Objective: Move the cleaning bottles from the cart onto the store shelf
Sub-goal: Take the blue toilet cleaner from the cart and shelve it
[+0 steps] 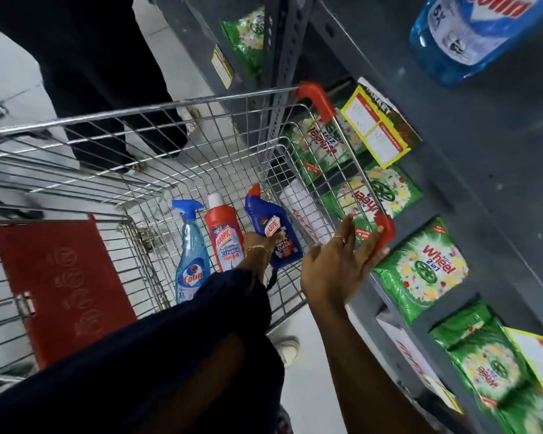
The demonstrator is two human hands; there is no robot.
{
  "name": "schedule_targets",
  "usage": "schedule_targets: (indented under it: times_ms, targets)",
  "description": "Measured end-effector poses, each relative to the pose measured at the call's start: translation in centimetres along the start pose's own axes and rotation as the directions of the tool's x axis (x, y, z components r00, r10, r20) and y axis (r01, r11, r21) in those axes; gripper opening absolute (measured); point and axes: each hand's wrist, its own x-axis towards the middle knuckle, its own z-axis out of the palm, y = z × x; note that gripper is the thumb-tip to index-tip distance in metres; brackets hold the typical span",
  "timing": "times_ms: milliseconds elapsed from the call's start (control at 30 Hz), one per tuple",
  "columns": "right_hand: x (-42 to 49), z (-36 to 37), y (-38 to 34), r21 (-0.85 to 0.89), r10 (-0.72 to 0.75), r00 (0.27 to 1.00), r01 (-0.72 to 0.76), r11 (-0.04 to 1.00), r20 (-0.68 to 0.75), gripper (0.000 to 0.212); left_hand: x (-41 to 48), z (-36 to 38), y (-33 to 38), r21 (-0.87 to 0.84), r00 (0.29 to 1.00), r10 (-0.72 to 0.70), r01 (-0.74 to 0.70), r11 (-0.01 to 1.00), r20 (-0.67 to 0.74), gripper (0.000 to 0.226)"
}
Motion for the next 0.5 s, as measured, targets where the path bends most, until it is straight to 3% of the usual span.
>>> schedule_targets:
  times_ms: [133,267,400,500]
  targets:
    - [-0.1,-0.2,-0.1,0.000,-0.022,0.999,0.022,1.000,0.025,0.074,-0.4,0.0,0.6,0.045,0.998,0.064,-0.063,0.997,-0.016,0.064]
    - [-0.1,-0.3,-0.1,0.092,-0.038,0.999,0.037,0.995,0.011,0.067,-1.9,-2.4,2.0,0.005,0.985,0.143,-0.144,0.990,0.098,0.057]
    - [-0.6,-1.9,0.0,0.220,-0.058,0.998,0.048,0.974,0.035,0.062,-6.8,-6.7,4.3,0.006,0.918,0.322,-0.332,0.943,0.232,0.052]
    - [-0.8,-3.7,0.1,0.401,-0.077,0.979,-0.005,0.916,0.188,0.062,-11.7,-9.6,5.8,-0.027,0.852,0.425,-0.439,0.898,0.306,0.047]
